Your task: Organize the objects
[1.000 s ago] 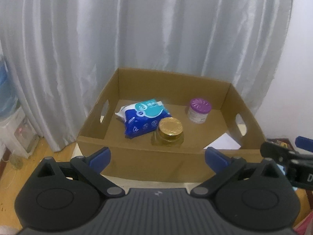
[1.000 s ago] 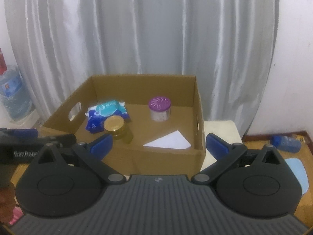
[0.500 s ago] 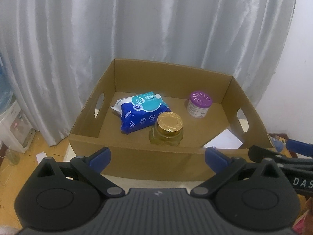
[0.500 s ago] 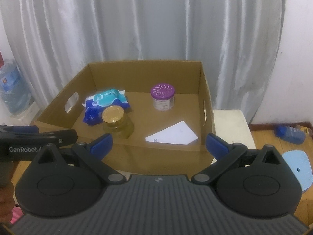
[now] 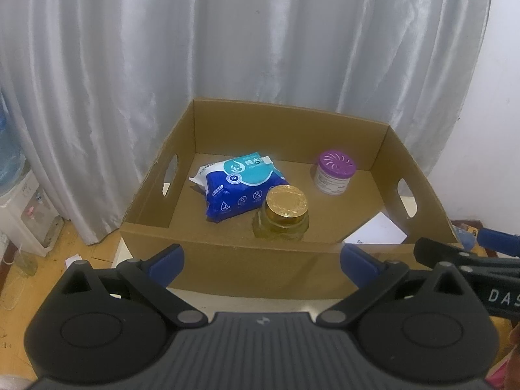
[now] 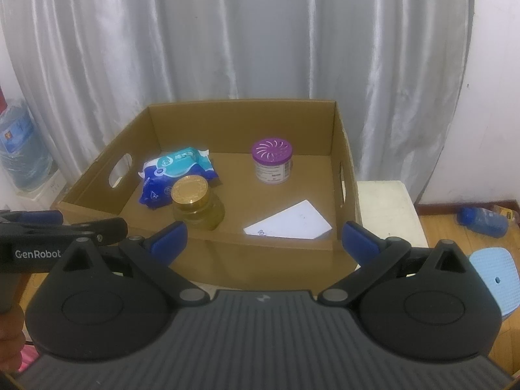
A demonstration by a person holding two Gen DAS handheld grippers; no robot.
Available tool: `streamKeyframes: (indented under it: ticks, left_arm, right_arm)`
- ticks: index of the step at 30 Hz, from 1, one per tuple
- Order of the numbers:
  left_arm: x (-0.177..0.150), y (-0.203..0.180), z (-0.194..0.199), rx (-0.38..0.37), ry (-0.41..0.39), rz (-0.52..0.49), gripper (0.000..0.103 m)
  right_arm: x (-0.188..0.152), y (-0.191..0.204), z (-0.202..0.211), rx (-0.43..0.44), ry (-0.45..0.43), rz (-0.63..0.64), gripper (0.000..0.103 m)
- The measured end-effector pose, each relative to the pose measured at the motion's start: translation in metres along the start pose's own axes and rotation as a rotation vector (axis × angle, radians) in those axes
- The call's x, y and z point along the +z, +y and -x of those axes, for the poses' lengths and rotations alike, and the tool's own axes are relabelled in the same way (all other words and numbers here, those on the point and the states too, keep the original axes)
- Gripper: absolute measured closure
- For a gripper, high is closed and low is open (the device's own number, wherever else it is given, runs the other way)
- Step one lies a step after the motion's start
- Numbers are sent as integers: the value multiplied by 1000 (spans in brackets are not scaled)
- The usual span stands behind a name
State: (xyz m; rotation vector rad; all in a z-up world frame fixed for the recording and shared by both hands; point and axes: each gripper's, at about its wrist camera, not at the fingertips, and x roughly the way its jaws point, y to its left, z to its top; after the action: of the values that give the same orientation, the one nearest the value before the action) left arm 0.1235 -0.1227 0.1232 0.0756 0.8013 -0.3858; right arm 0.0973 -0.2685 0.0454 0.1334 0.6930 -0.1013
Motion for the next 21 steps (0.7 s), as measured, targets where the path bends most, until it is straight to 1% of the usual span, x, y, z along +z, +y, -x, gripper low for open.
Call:
streamKeyframes:
  ticks: [21]
  left_arm:
    - [-1, 0, -1, 9, 7, 7, 1]
  right_arm:
    - [-2, 0, 1, -4, 2, 2, 1]
